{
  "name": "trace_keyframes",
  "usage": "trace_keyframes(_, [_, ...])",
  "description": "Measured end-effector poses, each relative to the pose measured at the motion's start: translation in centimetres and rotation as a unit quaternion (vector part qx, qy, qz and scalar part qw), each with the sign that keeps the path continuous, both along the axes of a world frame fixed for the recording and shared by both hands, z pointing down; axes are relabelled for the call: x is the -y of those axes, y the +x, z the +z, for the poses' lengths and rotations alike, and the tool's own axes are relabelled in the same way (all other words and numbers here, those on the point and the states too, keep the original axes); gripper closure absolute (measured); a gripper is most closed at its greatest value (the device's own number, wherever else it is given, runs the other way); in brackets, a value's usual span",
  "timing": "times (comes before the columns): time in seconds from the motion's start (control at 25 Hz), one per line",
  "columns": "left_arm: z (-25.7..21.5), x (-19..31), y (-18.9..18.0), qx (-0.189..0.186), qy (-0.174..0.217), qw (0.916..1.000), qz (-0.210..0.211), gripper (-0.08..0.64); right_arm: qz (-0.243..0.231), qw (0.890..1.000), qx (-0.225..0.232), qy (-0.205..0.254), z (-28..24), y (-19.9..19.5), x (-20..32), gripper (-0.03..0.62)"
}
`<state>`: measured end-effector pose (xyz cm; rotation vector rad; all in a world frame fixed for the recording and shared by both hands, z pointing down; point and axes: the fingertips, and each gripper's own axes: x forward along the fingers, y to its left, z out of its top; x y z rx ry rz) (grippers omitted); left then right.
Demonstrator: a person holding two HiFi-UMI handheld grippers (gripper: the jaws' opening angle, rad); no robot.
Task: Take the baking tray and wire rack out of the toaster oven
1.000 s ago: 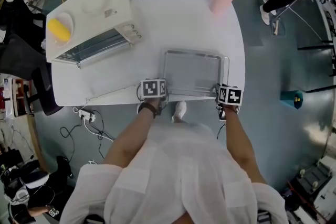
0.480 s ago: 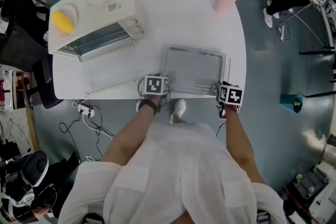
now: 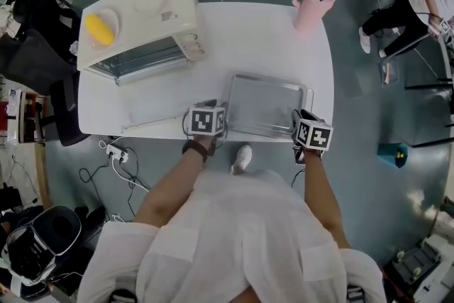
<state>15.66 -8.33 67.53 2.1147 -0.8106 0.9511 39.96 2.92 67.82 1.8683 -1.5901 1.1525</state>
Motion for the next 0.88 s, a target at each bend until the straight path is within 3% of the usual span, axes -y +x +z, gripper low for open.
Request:
trace_keyframes(0.2, [-5.7,2.7,-1.1,-0.035,0.066,0.9969,-0.024,0.476,-0.016,0.998,0.003,0.065,-4.3,-1.1,3.0,0.479])
trace_keyframes(0.44, [-10.8,4.3,-2.9,-0.100,0.127,0.9850,-0.059,0.516,-0.033,0.983,0.011,0.178,-10.3,-2.7,5.9,0.588])
trace_keyframes(0.56, [-14.5,5.7,-4.1,-0.131,0.196,0.9691,-0.073,0.537,-0.051,0.969,0.010,0.240,-13.4,-3.9,7.5,0.588])
trace_keyframes(0.68, [-18.4,6.4,-5.7,-0.159,0.265,0.9473,-0.084,0.543,-0.075,0.956,-0.003,0.283,-16.2,-5.3,8.2,0.588])
trace_keyframes(0.88, [-23.9,6.4,-9.0,-0.204,0.345,0.9109,-0.099,0.543,-0.097,0.933,-0.026,0.345,-21.3,-6.4,8.6,0.588])
